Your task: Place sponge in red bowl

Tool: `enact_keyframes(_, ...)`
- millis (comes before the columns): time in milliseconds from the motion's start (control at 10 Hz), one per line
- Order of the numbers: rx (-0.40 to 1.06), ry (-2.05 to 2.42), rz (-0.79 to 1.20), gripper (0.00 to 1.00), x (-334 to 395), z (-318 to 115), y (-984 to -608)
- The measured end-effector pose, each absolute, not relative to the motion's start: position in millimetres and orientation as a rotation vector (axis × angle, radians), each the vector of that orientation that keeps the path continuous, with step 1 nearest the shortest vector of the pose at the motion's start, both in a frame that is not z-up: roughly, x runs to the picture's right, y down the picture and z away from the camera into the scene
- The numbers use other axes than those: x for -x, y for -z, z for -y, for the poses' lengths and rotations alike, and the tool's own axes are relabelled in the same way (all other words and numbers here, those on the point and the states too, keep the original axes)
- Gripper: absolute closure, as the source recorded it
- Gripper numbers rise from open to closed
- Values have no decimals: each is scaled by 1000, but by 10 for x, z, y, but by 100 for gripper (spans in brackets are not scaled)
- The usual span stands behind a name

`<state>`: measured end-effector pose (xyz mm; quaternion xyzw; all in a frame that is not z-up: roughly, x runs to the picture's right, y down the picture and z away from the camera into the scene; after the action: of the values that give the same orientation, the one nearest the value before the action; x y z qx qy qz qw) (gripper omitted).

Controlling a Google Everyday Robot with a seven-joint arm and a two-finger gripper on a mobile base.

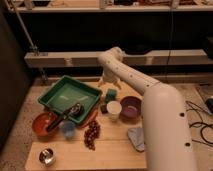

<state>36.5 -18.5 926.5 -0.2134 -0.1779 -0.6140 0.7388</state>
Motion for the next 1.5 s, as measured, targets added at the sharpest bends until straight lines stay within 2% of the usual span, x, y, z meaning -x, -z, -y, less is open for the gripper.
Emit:
enact_keyframes(600,465,1285,367,20,-437,185,-9358)
enact_keyframes(800,437,1270,404,20,-503,205,-9397)
enact_keyframes(1500,488,1307,511,20,-542,2,-9611)
